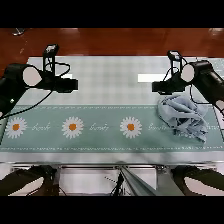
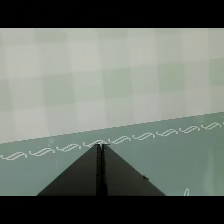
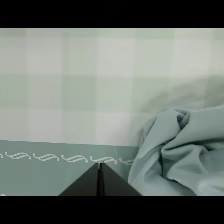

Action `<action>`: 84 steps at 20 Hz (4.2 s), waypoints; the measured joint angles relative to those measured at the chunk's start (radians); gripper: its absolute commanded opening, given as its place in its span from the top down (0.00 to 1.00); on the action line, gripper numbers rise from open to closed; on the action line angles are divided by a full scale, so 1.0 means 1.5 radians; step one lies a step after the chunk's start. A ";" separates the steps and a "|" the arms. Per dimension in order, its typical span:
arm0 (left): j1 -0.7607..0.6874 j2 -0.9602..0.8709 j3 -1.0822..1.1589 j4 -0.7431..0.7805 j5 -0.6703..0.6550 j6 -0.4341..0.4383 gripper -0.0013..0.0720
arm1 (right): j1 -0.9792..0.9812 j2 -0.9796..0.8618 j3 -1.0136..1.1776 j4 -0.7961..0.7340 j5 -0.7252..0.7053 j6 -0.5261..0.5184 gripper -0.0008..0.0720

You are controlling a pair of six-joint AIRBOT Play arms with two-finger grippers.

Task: Fold the shirts.

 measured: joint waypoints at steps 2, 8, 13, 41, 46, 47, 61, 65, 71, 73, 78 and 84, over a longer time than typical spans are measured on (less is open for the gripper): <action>0.000 0.000 0.000 0.000 0.000 0.000 0.95 | 0.000 0.000 0.000 0.000 0.000 0.000 0.94; 0.000 0.000 0.000 0.000 0.000 0.000 0.95 | 0.000 0.000 0.000 0.000 0.000 0.000 0.94; 0.000 0.000 0.000 0.000 0.000 0.000 0.95 | 0.000 0.000 0.000 0.000 0.000 0.000 0.94; -0.021 0.178 -0.237 -0.036 0.098 -0.007 0.02 | -0.352 0.154 -0.256 -0.014 0.027 -0.034 0.14; -0.021 0.179 -0.250 -0.038 0.112 -0.013 0.03 | -0.359 0.096 -0.261 0.066 0.075 -0.102 0.94; -0.021 0.178 -0.250 -0.038 0.111 -0.013 0.03 | -0.359 0.091 -0.261 0.082 0.078 -0.121 0.94; 0.082 0.395 -0.166 -0.098 -0.116 0.068 0.03 | -0.359 0.250 0.290 0.323 0.084 -0.238 0.94; 0.068 0.445 -0.227 -0.129 -0.127 0.062 0.03 | -0.359 0.257 0.470 0.396 0.079 -0.248 0.94; 0.064 0.452 -0.260 -0.141 -0.091 0.057 0.03 | -0.359 0.261 0.575 0.555 0.095 -0.278 0.94; 0.064 0.452 -0.263 -0.136 -0.065 0.056 0.03 | -0.359 0.262 0.581 0.580 0.128 -0.298 0.94; 0.087 0.452 -0.265 -0.080 -0.004 0.041 0.03 | -0.328 0.268 0.483 0.648 0.191 -0.329 0.94; 0.105 0.452 -0.266 -0.067 0.007 0.019 0.03 | 0.008 0.280 0.168 0.544 0.099 -0.317 0.94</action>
